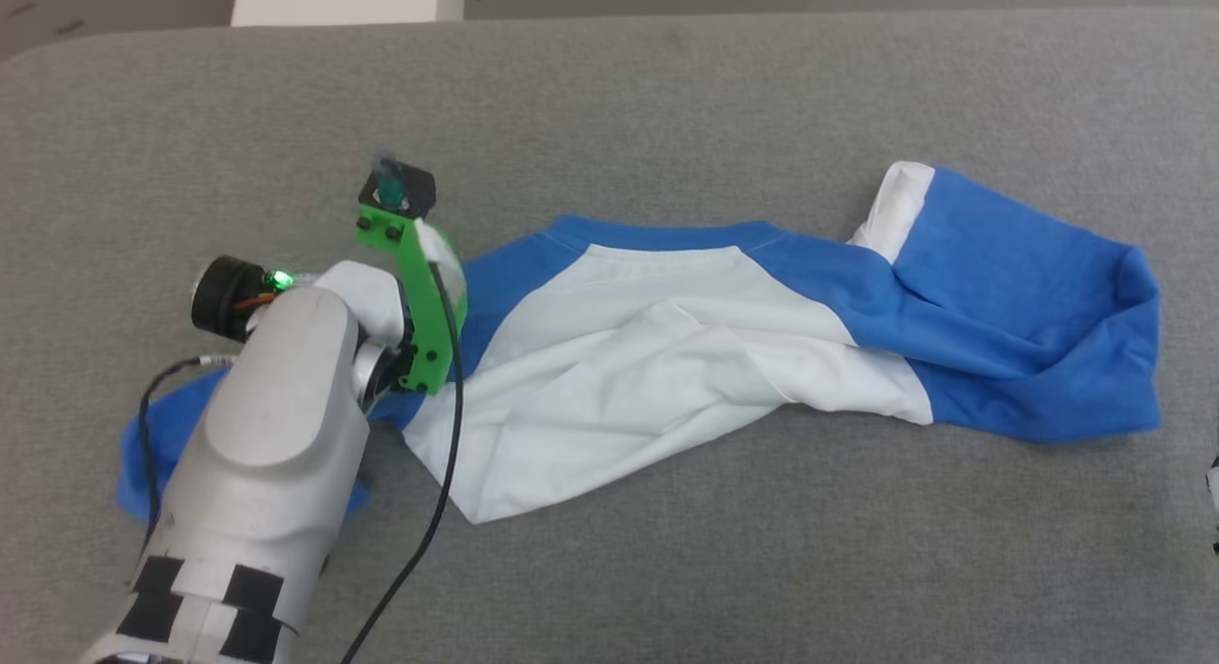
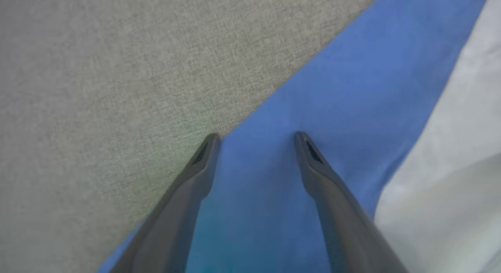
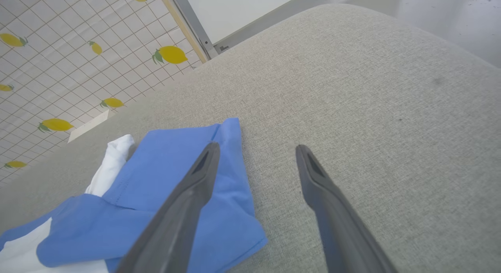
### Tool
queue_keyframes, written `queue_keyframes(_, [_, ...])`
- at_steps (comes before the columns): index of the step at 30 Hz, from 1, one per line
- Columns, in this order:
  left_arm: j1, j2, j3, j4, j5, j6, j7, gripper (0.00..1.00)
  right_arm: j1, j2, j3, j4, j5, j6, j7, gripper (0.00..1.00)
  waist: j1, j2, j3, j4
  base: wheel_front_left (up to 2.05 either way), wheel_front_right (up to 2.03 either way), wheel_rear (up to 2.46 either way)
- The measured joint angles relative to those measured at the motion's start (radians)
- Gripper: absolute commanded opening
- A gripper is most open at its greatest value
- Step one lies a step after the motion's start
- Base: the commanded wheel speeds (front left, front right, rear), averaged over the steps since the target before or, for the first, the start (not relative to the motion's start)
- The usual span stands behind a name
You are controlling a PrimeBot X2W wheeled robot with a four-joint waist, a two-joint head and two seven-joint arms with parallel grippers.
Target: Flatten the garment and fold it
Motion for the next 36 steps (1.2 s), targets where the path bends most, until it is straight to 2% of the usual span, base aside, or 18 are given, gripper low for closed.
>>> queue_keyframes(4, [-0.021, -0.002, -0.003, 0.003, -0.024, 0.000, 0.074, 1.00, 0.000, 0.000, 0.001, 0.003, 0.000, 0.000, -0.012, 1.00, 0.0000, 0.0000, 0.024, -0.018, 0.00, 0.00, 0.00])
queue_keyframes(5, [-0.021, 0.000, -0.002, 0.000, -0.036, 0.000, 0.079, 0.58, 0.000, 0.000, 0.000, 0.003, -0.002, 0.000, -0.015, 1.00, 0.0000, 0.0000, 0.029, -0.021, 0.00, 0.00, 0.00])
queue_keyframes(6, [-0.021, 0.002, -0.002, -0.006, -0.045, 0.000, 0.081, 0.21, 0.000, -0.001, -0.003, 0.003, -0.002, 0.000, -0.015, 1.00, 0.0000, 0.0000, 0.034, -0.022, 0.00, 0.00, 0.00])
queue_keyframes(7, [-0.021, 0.002, 0.001, -0.010, -0.053, 0.000, 0.081, 0.00, 0.000, -0.001, -0.004, 0.003, -0.002, 0.000, -0.016, 1.00, 0.0000, 0.0000, 0.037, -0.022, 0.00, 0.00, 0.00])
queue_keyframes(12, [-0.005, -0.022, 0.065, -0.034, -0.137, 0.006, -0.005, 0.00, -0.001, -0.001, 0.002, 0.006, -0.005, 0.000, -0.019, 1.00, 0.0000, 0.0000, 0.037, -0.004, 0.00, 0.00, 0.00])
queue_keyframes(17, [0.021, -0.030, 0.192, -0.073, -0.237, 0.063, -0.095, 0.00, -0.011, 0.000, 0.026, 0.007, -0.014, 0.000, -0.019, 1.00, 0.0001, 0.0000, 0.024, 0.017, 0.00, 0.00, 0.00])
queue_keyframes(24, [0.131, 0.003, 0.346, -0.197, -0.325, 0.135, -0.173, 0.00, -0.021, -0.001, 0.092, -0.015, -0.061, 0.000, 0.004, 1.00, 0.0001, 0.0000, 0.000, 0.049, 0.00, 0.00, 0.00])
queue_keyframes(31, [0.255, -0.036, 0.339, -0.291, -0.358, 0.134, -0.200, 0.00, -0.105, -0.001, 0.298, -0.081, -0.181, 0.000, 0.142, 1.00, 0.0001, 0.0000, 0.000, 0.093, 0.00, 0.00, 0.00])
queue_keyframes(36, [0.279, -0.055, 0.324, -0.333, -0.359, 0.130, -0.230, 0.00, -0.232, -0.009, 0.496, -0.041, -0.316, 0.000, 0.297, 1.00, 0.0001, 0.0000, 0.016, 0.109, 0.00, 0.00, 0.00])
